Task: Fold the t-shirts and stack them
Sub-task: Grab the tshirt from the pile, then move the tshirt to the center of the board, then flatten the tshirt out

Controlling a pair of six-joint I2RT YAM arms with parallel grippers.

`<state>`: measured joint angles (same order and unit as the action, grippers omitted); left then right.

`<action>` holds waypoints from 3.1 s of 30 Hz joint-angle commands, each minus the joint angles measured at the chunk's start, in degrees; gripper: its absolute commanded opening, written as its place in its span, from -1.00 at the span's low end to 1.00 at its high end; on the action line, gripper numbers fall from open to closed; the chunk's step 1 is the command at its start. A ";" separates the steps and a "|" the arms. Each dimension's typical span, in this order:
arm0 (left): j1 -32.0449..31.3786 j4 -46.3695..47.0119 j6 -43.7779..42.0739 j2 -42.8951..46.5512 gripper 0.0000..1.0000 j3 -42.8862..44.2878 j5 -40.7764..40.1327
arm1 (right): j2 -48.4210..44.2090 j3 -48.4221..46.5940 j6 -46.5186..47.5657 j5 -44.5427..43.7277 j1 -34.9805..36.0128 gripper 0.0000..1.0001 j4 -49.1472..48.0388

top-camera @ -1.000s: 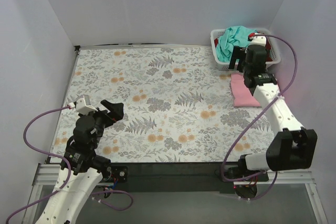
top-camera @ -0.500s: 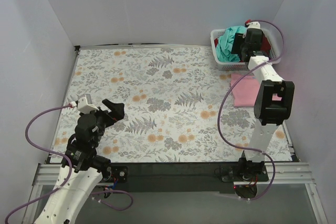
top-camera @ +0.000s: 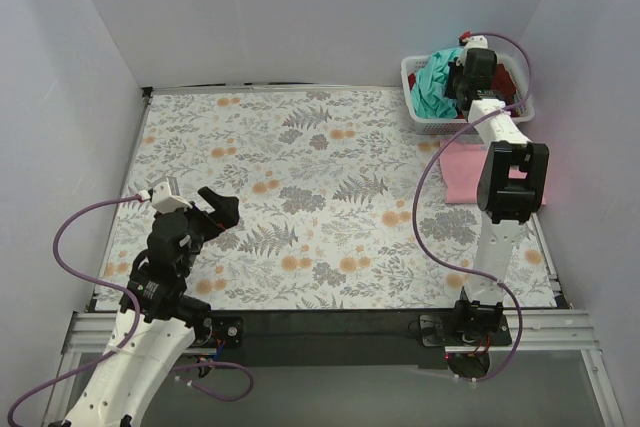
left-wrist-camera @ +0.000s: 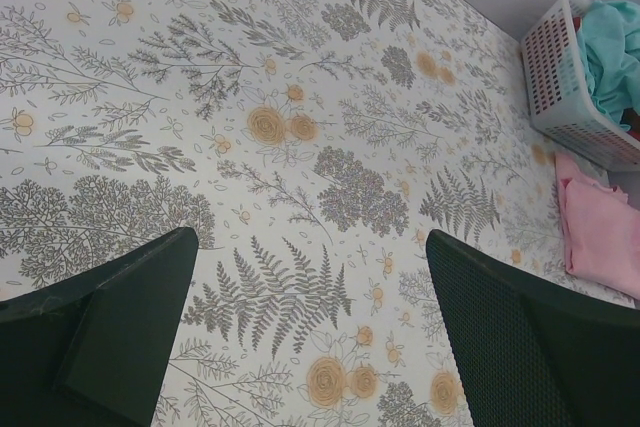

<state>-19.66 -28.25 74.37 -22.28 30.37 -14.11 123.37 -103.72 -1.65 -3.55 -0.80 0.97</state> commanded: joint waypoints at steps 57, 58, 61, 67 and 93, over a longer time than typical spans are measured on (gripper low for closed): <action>-13.29 5.38 9.30 -37.21 0.50 7.68 18.77 | -62.38 67.24 -11.44 11.55 34.28 0.11 14.41; -13.65 6.44 9.74 -39.66 0.50 8.21 18.68 | -62.29 67.68 -11.62 11.64 34.46 0.11 13.71; -13.74 10.14 10.97 -43.27 0.49 9.18 17.45 | -62.20 68.39 -11.97 11.90 35.07 0.09 13.53; -13.65 17.87 12.38 -47.67 0.10 9.45 11.56 | -64.57 69.70 -12.06 11.20 35.34 0.09 13.35; -11.37 34.14 11.24 -60.16 -0.12 7.95 12.44 | -66.51 72.61 -11.53 10.85 35.34 0.09 12.65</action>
<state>-31.29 2.48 86.59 -82.37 38.13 -1.28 57.69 -31.97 -13.37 7.66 34.26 15.49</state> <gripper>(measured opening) 0.446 0.545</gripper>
